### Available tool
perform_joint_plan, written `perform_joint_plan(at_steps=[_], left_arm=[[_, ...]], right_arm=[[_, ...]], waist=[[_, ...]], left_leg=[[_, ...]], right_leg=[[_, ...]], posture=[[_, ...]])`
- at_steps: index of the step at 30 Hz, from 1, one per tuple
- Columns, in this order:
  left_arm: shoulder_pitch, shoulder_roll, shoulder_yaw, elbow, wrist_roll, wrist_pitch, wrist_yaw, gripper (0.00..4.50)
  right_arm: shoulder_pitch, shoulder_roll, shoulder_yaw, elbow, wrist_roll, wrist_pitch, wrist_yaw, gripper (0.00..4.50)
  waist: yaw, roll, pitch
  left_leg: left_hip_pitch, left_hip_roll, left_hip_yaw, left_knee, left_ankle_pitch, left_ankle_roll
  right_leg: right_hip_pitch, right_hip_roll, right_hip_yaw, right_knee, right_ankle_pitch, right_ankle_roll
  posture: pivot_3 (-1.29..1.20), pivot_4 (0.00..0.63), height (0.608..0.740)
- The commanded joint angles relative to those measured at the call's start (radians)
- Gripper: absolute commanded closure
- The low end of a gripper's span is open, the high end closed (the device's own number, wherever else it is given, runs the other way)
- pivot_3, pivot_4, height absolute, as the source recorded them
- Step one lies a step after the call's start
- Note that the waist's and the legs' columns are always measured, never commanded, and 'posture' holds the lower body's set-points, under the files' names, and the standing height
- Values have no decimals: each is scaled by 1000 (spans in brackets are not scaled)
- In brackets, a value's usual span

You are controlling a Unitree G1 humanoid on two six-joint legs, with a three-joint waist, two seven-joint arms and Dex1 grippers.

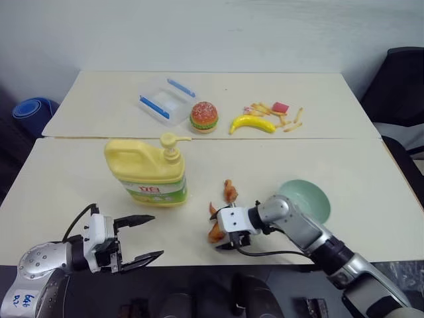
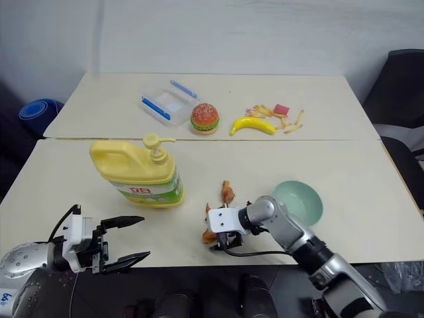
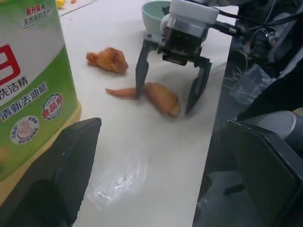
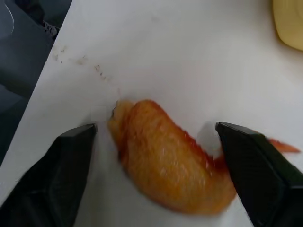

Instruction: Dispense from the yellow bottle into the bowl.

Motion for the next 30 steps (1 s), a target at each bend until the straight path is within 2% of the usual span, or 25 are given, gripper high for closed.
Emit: perform_joint_plan(at_steps=[1, 4, 5, 9, 13, 17, 19, 21, 24, 27, 30], left_arm=[[-1, -7, 3, -15, 6, -11, 12, 0], [-1, -9, 3, -16, 8, -11, 14, 0], [-2, -9, 2, -15, 8, -10, 14, 0], [-8, -13, -3, -23, 5, -10, 16, 0], [-27, -19, -17, -31, -13, 0, 11, 0], [-58, -28, -30, -39, -36, 19, 6, 0], [-84, -41, -36, -44, -52, 32, 16, 0], [-119, -56, -54, -66, -88, 69, 20, 0], [-154, -66, -107, -100, -113, 111, 2, 0], [-171, -64, -128, -109, -123, 129, -14, 0], [-189, -81, -124, -108, -125, 124, 1, 0]], right_arm=[[2, -4, 10, 10, -14, 5, 37, 1617], [12, -18, -10, -17, -4, 4, 54, 2682], [15, -23, -16, -25, -2, 4, 57, 2768], [56, -24, -140, -157, 167, -22, 83, 2769], [104, -30, -398, -414, 522, 175, 50, 2769], [118, -118, -697, -523, 788, 368, -60, 2769], [147, -223, -812, -504, 794, 395, -49, 2769], [209, -360, -929, -349, 702, 352, -27, 2769], [284, -507, -955, 75, 456, 53, -67, 2769], [242, -550, -882, 402, 326, -67, -111, 2769], [155, -527, -828, 650, 250, -198, -125, 2769]], waist=[[2, 0, 0], [3, 0, 0], [3, 0, 0], [5, 0, 0], [6, 2, 1], [12, 1, 1], [15, 2, 1], [30, 2, 2], [36, 0, 0], [21, 0, 0], [-3, 4, 2]], left_leg=[[0, 0, 0, 0, 0, 0], [0, 0, 0, 0, 0, 0], [0, 0, 0, 0, 0, 0], [-1, 0, 0, 0, 0, 0], [-1, 0, 0, 0, 0, 0], [0, 0, -1, 0, 0, 0], [-1, 0, -2, 0, -1, 1], [-1, -1, -2, 0, -1, 2], [-1, -3, -1, 0, -1, 5], [-1, -5, 3, 0, 0, 7], [0, -5, 7, 0, 1, 6]], right_leg=[[0, 0, 0, 0, 0, 0], [0, 0, 0, 0, 0, 0], [0, 0, 0, 0, 0, 0], [0, 0, -1, -1, 0, 0], [0, 0, -1, -1, 0, 0], [1, -2, -1, -1, 0, 0], [2, -3, -1, -3, 0, 0], [2, -3, -1, -8, 0, 0], [4, -5, -1, -8, 0, 0], [4, -5, 1, -6, 1, 2], [4, -4, 2, -7, 2, 3]], posture=[[0, 150, 740], [0, 150, 740], [0, 150, 740], [0, 150, 740], [0, 150, 740], [0, 150, 740], [0, 150, 740], [0, 150, 740], [0, 150, 740], [0, 150, 740], [0, 150, 740]])
